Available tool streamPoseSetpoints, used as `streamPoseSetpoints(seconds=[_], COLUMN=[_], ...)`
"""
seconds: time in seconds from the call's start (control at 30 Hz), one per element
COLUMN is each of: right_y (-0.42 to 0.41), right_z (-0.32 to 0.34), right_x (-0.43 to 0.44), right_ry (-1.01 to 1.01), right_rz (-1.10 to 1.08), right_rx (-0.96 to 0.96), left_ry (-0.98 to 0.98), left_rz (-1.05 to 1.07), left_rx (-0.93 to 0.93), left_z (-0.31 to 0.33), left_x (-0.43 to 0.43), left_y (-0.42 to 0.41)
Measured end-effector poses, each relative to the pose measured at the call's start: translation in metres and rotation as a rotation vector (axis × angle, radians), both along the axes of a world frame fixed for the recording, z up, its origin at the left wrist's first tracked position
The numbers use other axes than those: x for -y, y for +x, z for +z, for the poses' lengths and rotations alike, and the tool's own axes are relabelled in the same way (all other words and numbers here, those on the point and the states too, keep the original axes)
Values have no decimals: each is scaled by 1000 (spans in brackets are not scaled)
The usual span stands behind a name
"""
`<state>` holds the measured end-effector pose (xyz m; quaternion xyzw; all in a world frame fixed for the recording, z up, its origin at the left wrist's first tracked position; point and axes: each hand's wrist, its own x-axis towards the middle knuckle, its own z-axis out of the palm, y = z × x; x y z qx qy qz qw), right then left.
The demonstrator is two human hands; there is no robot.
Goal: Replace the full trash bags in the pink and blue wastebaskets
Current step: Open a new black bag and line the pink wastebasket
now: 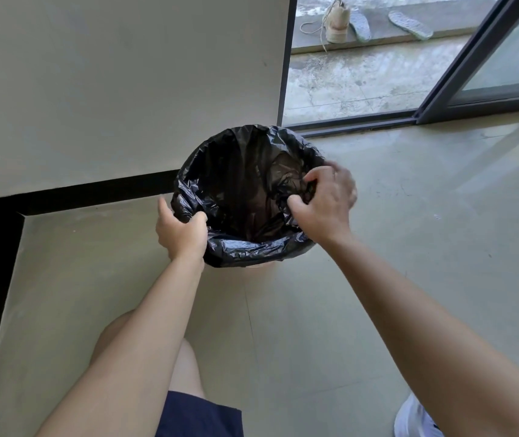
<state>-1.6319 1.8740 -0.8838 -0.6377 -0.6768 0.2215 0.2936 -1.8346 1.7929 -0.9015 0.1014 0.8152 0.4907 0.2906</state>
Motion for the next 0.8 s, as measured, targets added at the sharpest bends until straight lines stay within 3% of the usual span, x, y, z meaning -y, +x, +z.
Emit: streamPoseSetpoints(seconds=[0.07, 0.13, 0.2, 0.23, 0.3, 0.4, 0.47, 0.73, 0.8], right_y=[5, 11, 12, 10, 4, 0, 3, 7, 5], right_z=[-5, -11, -16, -18, -21, -28, -30, -36, -30], right_x=[4, 2, -2, -4, -9, -16, -18, -35, -39], right_ry=[-128, -465, -670, -666, -609, -515, -499, -531, -589], right_rz=[-236, -310, -298, -317, -322, -273, -275, -194, -199], right_rx=[-151, -385, -804, -883, -741, -406, -283, -159, -100], left_ry=[114, 266, 353, 367, 341, 234, 210, 77, -67], left_rz=[75, 95, 77, 95, 160, 192, 191, 158, 90], left_rx=[250, 445, 503, 506, 472, 252, 154, 174, 88], left_z=[-2, -4, -4, -5, -8, -15, -18, -20, -15], left_x=[7, 7, 3, 0, -5, -5, -4, -5, -3], left_y=[-3, 1, 8, 10, 10, 8, 10, 5, 4])
